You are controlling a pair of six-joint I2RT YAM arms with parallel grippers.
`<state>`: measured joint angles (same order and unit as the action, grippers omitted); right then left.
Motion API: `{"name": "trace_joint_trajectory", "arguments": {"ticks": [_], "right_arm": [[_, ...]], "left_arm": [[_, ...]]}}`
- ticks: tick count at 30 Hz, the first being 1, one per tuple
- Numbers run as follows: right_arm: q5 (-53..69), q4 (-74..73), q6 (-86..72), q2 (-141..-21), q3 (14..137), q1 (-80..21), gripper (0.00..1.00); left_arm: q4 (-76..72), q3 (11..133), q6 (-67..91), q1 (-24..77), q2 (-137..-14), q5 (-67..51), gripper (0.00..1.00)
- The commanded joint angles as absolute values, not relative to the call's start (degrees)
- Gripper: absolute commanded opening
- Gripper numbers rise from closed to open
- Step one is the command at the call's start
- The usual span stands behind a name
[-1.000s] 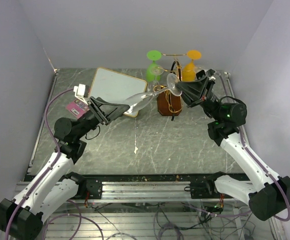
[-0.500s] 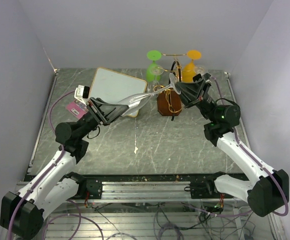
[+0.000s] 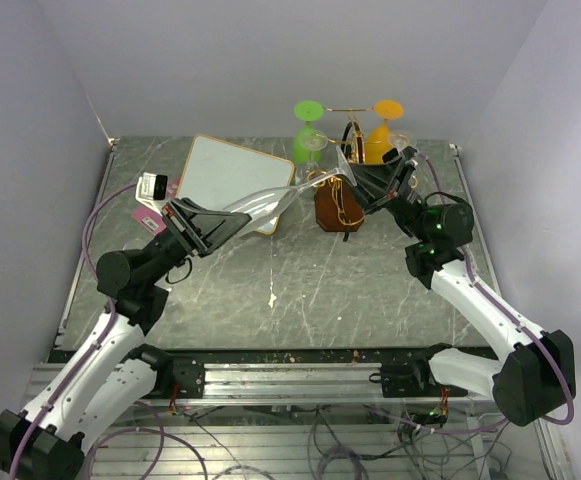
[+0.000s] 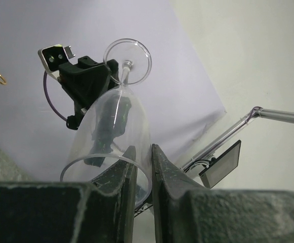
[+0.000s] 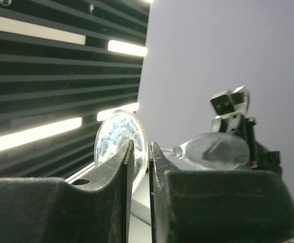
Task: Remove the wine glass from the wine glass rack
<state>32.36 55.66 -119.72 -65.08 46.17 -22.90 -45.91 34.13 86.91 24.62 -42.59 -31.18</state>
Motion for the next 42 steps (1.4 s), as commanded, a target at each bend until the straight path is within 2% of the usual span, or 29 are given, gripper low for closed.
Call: {"name": "trace_joint_trajectory", "arguments": {"ticks": [1,5,14,19,25,31,42], "right_arm": [[35.8,48.7,-109.9,-64.6,46.3,-23.5,0.18],[34.5,40.4,-102.8,-62.4,47.4,-23.5,0.40],[23.8,13.9,-81.4,-55.7,53.3,-23.3,0.98],[13.4,-1.4,-71.8,-53.2,59.0,-23.1,1.00],[2.0,-13.8,-64.4,-51.7,64.2,-23.1,1.00],[-3.8,-16.2,-60.4,-49.2,64.3,-23.2,1.00],[-10.4,-19.3,-56.8,-47.1,64.9,-23.1,1.00]], "left_arm": [[-40.5,36.8,83.9,25.1,-41.1,-32.8,0.07],[-35.3,37.6,82.1,25.1,-39.4,-32.1,0.07],[-22.2,38.6,76.8,25.1,-34.2,-30.3,0.07],[-11.0,41.0,72.2,25.1,-32.5,-29.7,0.07],[12.6,49.1,61.2,25.1,-32.3,-25.0,0.07],[39.7,59.3,50.5,25.1,-37.3,-16.9,0.07],[65.0,70.8,39.8,25.1,-47.6,-5.7,0.07]]}}
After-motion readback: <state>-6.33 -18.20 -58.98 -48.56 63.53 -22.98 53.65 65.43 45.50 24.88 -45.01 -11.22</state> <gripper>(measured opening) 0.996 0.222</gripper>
